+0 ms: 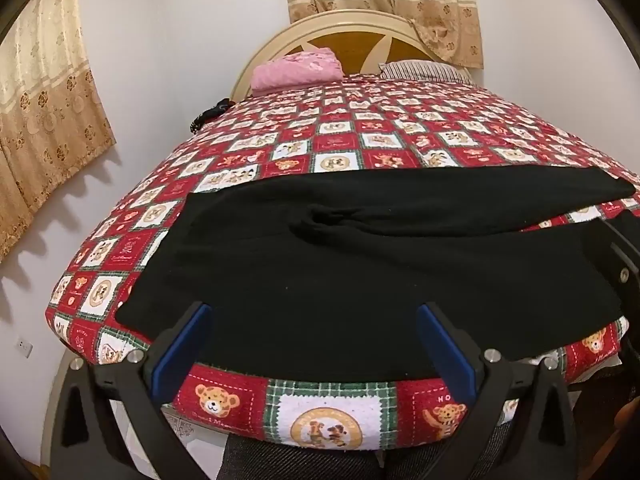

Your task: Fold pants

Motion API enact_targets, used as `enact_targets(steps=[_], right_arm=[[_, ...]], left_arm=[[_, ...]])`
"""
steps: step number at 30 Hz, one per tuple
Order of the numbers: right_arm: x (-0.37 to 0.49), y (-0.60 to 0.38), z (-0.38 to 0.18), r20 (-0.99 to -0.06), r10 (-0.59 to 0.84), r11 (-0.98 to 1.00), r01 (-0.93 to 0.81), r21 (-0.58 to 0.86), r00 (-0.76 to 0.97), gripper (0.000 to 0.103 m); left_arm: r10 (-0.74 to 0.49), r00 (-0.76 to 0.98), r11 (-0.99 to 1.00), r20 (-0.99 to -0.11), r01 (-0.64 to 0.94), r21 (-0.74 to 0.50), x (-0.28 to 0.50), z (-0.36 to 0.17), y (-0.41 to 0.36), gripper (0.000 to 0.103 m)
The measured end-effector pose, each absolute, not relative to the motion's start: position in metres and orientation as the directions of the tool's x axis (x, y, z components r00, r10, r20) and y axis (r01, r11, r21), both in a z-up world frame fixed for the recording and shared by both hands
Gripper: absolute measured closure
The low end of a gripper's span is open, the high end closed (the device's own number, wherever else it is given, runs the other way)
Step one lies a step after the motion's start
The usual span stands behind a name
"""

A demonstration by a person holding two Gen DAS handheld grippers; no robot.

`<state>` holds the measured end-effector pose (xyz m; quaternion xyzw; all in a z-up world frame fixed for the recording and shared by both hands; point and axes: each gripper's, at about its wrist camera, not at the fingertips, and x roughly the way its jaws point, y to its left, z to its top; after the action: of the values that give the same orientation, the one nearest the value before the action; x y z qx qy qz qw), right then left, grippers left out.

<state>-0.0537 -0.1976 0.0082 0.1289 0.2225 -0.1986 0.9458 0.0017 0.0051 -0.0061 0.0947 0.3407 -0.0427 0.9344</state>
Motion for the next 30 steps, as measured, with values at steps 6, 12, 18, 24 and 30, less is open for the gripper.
enact_targets(steps=[6,12,18,24,30], right_arm=[[-0.0533,-0.1989,0.0080,-0.477,-0.317,0.888,0.434,0.155,0.820,0.001],[-0.0529,-0.1996,0.0078,-0.476,-0.319,0.885,0.437,0.159,0.820,0.001],[-0.0529,-0.2004,0.0075,-0.476,-0.320,0.884,0.438,0.159,0.819,0.001],[-0.0527,-0.2003,0.0079,-0.477,-0.322,0.883,0.441,0.160,0.818,0.001],[-0.0527,-0.2001,0.0075,-0.477,-0.322,0.883,0.441,0.159,0.818,0.001]], left_arm=[[-0.016,0.760,0.979,-0.650,0.144,0.143,0.0033,-0.0060,0.0054,0.000],[-0.020,0.755,0.981,-0.655,0.142,0.134,0.0049,-0.0060,0.0071,0.000],[-0.021,0.755,0.981,-0.655,0.143,0.132,0.0057,-0.0061,0.0073,0.000],[-0.022,0.753,0.981,-0.658,0.142,0.129,0.0063,-0.0070,0.0090,0.000],[-0.024,0.752,0.981,-0.658,0.143,0.129,0.0063,-0.0070,0.0091,0.000]])
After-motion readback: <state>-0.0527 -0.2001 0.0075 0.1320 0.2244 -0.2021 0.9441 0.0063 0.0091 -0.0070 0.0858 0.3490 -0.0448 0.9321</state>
